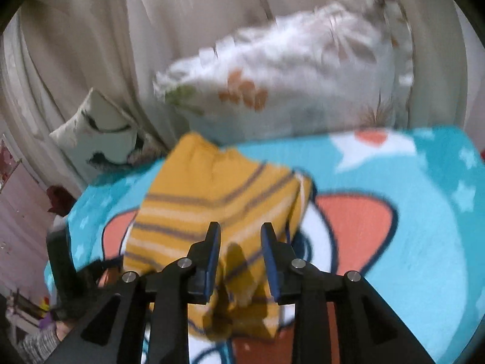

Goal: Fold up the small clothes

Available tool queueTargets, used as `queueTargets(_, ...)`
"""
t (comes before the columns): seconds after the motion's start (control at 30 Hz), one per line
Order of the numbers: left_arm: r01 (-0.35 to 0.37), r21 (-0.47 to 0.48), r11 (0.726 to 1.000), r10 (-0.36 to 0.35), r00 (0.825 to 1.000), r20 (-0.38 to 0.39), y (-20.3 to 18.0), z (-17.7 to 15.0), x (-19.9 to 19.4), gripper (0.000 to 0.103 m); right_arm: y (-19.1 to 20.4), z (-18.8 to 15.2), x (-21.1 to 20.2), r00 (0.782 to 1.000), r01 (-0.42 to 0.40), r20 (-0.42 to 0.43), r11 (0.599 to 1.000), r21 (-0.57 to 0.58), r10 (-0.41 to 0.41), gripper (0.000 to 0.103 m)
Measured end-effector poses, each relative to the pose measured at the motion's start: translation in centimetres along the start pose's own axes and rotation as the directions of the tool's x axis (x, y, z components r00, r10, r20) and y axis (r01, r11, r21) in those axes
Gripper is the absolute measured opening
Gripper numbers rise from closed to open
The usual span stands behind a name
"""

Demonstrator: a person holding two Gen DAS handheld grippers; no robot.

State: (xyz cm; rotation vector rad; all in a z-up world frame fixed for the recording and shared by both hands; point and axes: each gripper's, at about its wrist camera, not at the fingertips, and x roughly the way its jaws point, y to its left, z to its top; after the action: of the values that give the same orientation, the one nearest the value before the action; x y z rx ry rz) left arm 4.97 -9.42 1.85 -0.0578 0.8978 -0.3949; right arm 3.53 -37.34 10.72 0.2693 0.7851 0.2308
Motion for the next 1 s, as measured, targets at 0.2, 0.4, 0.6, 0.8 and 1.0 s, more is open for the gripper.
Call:
queueTargets(0.2,0.016,-0.011,1.0,-0.016,1.0,0.001,0.2,-0.1,0.0,0.103,4.5,4.7,7.7,0.988,-0.059,-0.145,0.993,-0.1,0.045,0.03)
queueTargets(0.4,0.029,-0.02,0.999,-0.029,1.0,0.005,0.4,-0.2,-0.2,0.103,7.5,7.9,19.9,0.935,-0.031,-0.355,0.987,-0.16,-0.028,0.03)
queueTargets(0.6,0.038,-0.026,0.999,-0.038,0.999,0.006,0.6,-0.3,-0.3,0.103,8.0,9.3,25.4,0.9,0.137,-0.382,0.969,-0.203,-0.208,0.025)
queueTargets(0.8,0.068,-0.042,0.997,-0.067,0.998,0.013,1.2,-0.4,-0.5,0.103,6.7,10.3,17.0,0.965,0.08,-0.237,0.989,-0.128,-0.109,0.042)
queueTargets(1.0,0.146,-0.08,0.986,-0.145,0.989,0.021,2.2,-0.3,-1.5,0.103,0.5,7.2,6.5,0.987,0.061,-0.149,0.998,-0.009,-0.062,0.07)
